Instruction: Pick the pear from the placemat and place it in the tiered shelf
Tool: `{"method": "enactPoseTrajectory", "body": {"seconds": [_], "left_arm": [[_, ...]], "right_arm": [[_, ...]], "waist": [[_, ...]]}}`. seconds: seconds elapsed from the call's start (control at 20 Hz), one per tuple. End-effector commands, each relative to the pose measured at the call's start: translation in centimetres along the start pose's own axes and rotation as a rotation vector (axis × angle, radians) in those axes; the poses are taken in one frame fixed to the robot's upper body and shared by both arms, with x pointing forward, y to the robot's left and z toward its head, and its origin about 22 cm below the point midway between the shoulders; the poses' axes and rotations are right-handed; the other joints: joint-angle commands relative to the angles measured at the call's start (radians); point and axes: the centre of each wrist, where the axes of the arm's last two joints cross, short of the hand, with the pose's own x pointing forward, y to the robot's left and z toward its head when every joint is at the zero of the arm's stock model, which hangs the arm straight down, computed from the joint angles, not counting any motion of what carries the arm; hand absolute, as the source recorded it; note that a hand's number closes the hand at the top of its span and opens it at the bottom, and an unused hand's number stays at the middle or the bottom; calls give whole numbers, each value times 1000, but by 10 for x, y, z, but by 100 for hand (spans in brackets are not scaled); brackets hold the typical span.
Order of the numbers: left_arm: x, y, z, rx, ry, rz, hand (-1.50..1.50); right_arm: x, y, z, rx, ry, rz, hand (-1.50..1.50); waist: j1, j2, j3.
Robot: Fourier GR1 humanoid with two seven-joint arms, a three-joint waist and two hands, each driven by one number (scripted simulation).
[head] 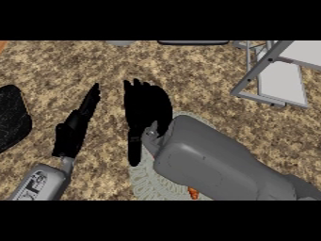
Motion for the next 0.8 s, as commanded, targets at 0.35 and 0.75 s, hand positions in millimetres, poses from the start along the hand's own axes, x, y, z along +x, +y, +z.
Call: {"method": "enactPoseTrajectory", "body": {"seconds": [0.35,0.75], "left_arm": [[-2,8,9,-3,3,0,0],[9,6,-12,13,-11,4,0]], "right_arm": [[-3,34,-8,36,192,65,-150],[-9,33,-19,33,207,89,-150]], "waist": [[3,1,0],[-3,3,0]]}}
